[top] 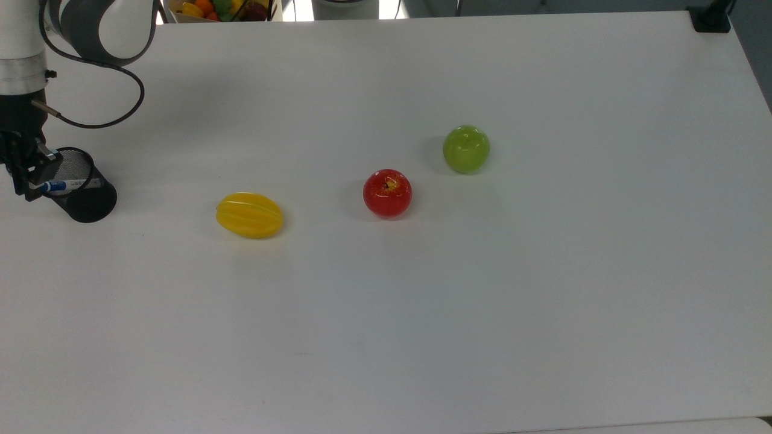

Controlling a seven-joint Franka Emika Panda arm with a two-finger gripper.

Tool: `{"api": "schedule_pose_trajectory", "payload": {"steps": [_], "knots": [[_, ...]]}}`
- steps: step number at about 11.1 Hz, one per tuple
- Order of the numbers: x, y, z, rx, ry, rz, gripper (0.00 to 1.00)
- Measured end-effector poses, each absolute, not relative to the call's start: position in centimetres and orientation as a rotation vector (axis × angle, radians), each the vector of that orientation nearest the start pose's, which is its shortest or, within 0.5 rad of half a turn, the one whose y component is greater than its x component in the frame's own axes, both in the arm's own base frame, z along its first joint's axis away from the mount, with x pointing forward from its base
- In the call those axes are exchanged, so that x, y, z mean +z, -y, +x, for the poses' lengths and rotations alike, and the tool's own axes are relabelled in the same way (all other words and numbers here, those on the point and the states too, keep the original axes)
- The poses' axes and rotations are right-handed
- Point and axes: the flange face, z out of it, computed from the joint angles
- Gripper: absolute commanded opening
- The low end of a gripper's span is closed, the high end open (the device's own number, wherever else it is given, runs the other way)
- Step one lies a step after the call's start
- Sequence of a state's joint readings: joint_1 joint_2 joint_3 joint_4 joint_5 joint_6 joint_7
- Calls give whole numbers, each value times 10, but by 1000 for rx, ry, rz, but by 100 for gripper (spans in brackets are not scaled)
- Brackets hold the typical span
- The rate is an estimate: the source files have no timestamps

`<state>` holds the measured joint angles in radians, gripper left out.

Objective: Take marker pen
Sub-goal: 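Close the gripper on the white marker and lift it out of the cup, then carry the marker over the table between the yellow starfruit and red apple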

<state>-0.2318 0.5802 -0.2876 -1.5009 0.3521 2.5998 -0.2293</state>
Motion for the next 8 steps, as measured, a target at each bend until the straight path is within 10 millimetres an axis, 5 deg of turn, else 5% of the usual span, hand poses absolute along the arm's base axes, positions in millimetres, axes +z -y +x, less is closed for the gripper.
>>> {"api": "schedule_pose_trajectory", "payload": {"steps": [3, 8], "knots": [[428, 337, 667, -952, -660, -3028, 0], [507, 318, 663, -1128, -580, -2989, 0]]}}
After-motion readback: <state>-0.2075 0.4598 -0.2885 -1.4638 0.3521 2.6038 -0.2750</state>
